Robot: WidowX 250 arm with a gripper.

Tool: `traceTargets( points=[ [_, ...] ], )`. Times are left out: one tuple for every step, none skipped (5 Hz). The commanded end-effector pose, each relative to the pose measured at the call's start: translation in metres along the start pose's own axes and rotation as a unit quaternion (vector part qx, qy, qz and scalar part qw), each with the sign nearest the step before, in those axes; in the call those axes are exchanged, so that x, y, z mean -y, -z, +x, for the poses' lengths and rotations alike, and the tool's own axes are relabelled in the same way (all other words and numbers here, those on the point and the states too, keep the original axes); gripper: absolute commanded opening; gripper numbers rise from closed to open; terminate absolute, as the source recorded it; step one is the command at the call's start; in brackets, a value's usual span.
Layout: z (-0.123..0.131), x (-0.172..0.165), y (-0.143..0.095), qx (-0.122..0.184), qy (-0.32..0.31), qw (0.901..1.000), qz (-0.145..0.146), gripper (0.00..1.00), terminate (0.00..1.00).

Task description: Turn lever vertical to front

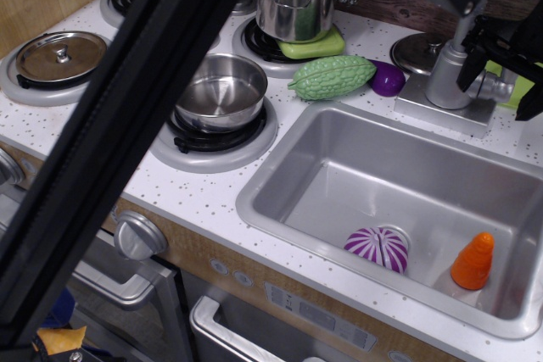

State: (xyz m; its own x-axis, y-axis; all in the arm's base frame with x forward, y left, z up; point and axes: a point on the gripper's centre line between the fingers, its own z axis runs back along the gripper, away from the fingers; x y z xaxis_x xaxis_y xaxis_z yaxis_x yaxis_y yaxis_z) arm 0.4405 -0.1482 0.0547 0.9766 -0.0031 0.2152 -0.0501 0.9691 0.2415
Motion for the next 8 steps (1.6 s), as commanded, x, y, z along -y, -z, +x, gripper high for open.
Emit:
traceTargets(
  points=[
    [0.024,-0.01,-0.049,0.093,-0.013,0.9954,-0.019,1.0,0.0],
    [0.034,-0.011,-0.059,0.089,-0.016,0.9959,-0.011,1.0,0.0],
    [0.042,-0.015,-0.063,0.093,-0.012,0.9956,-0.002,1.0,0.0],
    [0.047,-0.019,-0.062,0.1,-0.014,0.9949,-0.003,1.0,0.0],
    [0.053,-0.021,-0.057,0.106,-0.012,0.9943,-0.008,1.0,0.0],
    [0.056,-0.026,-0.047,0.116,-0.012,0.9931,-0.014,1.0,0.0],
    [0.059,-0.031,-0.04,0.121,-0.012,0.9925,-0.012,1.0,0.0],
    [0.054,-0.027,-0.041,0.112,-0.023,0.9934,-0.015,0.0,0.0]
  ],
)
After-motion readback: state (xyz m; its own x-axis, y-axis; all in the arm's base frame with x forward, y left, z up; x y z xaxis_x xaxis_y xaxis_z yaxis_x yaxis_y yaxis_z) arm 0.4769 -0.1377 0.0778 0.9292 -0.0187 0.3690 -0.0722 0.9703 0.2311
